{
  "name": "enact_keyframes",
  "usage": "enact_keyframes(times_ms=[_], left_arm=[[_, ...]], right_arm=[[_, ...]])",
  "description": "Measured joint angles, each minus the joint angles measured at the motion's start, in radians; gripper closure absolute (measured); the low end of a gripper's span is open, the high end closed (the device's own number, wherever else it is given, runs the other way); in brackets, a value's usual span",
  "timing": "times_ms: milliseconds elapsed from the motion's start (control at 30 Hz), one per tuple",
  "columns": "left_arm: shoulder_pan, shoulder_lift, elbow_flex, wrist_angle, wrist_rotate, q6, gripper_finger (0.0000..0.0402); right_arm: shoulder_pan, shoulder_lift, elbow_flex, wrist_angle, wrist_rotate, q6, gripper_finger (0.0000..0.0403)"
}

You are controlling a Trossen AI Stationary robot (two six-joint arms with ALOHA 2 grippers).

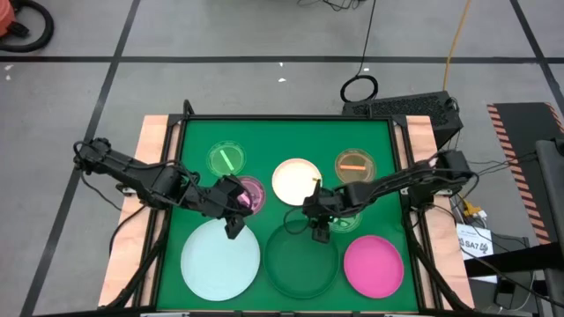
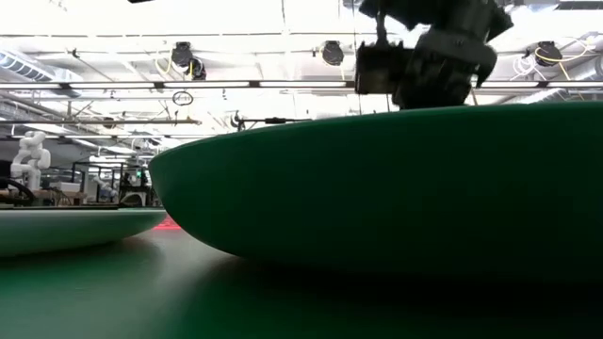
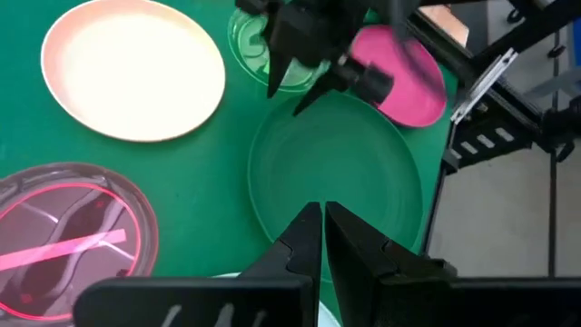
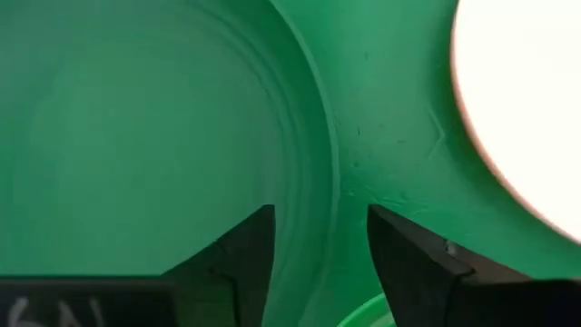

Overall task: Stack plastic plates
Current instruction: Stack the large green plate on top of the large white plate

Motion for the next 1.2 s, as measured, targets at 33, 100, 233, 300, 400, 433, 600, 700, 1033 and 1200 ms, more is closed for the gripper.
enact_keyframes(times_ms=[33, 100, 233, 300, 400, 433, 600, 700, 1033, 1200], left_arm=[[0.000, 0.000, 0.000, 0.000, 0.000, -0.006, 0.0378], [-0.007, 0.000, 0.000, -0.001, 0.000, -0.014, 0.0378], [-0.019, 0.000, 0.000, -0.001, 0.000, -0.022, 0.0378], [-0.023, 0.000, 0.000, -0.002, 0.000, -0.028, 0.0378], [-0.023, 0.000, 0.000, -0.002, 0.000, -0.036, 0.0378], [-0.023, 0.000, 0.000, -0.002, 0.000, -0.037, 0.0378], [-0.023, 0.000, 0.000, -0.005, -0.028, -0.064, 0.0378], [-0.022, 0.000, 0.000, -0.019, -0.054, -0.111, 0.0378], [-0.023, 0.000, 0.000, -0.027, -0.059, -0.170, 0.0331], [-0.021, 0.000, 0.000, -0.029, -0.029, -0.246, 0.0257]], right_arm=[[0.000, 0.014, 0.000, 0.007, 0.000, 0.007, 0.0238], [0.000, 0.037, 0.000, 0.018, 0.001, 0.022, 0.0246], [0.000, 0.081, 0.000, 0.028, 0.000, 0.035, 0.0270], [0.000, 0.095, 0.001, 0.038, -0.003, 0.049, 0.0290], [0.000, 0.100, 0.002, 0.040, -0.002, 0.067, 0.0329], [0.000, 0.099, 0.002, 0.042, -0.003, 0.070, 0.0344], [-0.001, 0.081, 0.002, 0.050, -0.018, 0.074, 0.0393], [-0.001, 0.063, 0.003, 0.055, -0.012, 0.084, 0.0388], [-0.002, -0.041, 0.004, 0.038, 0.008, 0.197, 0.0398], [-0.004, -0.093, 0.037, -0.026, 0.006, 0.240, 0.0398]])
